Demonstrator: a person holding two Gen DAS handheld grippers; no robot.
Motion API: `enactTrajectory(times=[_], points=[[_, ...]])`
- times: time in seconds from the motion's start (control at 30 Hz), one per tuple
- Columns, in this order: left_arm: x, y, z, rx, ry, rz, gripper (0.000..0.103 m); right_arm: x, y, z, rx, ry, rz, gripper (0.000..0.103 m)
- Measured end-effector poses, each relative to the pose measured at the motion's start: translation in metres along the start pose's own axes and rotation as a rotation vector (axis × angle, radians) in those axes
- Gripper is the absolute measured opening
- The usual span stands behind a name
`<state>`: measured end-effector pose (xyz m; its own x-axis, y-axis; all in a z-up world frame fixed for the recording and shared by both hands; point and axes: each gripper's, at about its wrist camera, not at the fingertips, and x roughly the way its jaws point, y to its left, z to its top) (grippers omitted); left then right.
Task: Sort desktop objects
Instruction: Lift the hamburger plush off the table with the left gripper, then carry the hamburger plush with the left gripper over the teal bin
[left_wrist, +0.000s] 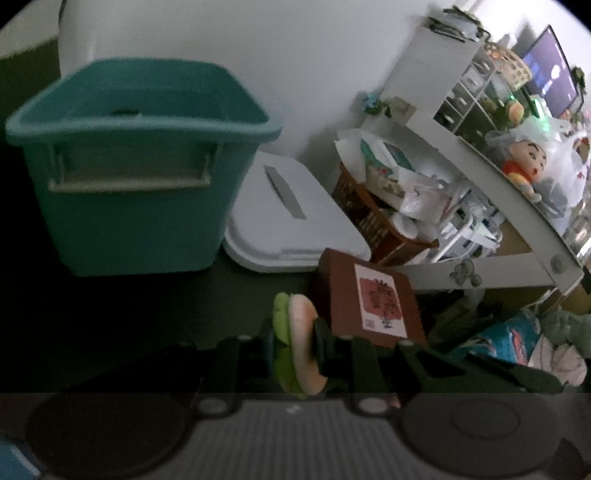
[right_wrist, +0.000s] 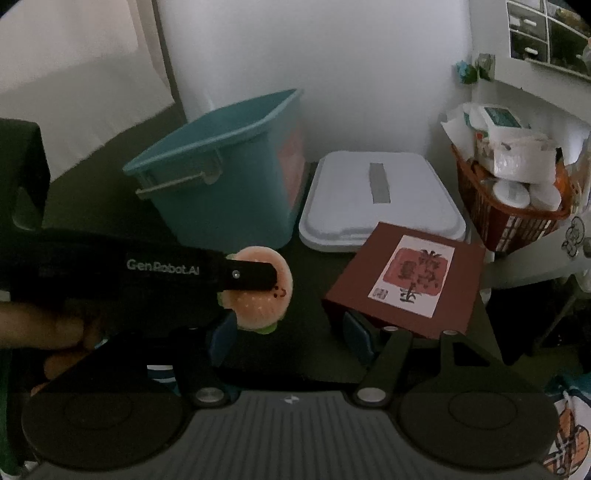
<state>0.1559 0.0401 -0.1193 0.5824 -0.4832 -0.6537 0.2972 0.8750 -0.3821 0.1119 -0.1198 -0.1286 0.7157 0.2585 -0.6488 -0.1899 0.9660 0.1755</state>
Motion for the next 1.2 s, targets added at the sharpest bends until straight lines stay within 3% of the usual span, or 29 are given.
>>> enactTrajectory(times=[0.57,1.2], points=[[-0.080,-0.033,0.066,0.108,-0.091,0.151,0.023,-0.034,-0.014,0.011,0.078,-0.063,0.032,0.077],[-0.091,-0.040,0.126,0.129,-0.128,0.283,0.024,-0.051,-0.019,0.016,0.125,-0.090,0.096,0.084]])
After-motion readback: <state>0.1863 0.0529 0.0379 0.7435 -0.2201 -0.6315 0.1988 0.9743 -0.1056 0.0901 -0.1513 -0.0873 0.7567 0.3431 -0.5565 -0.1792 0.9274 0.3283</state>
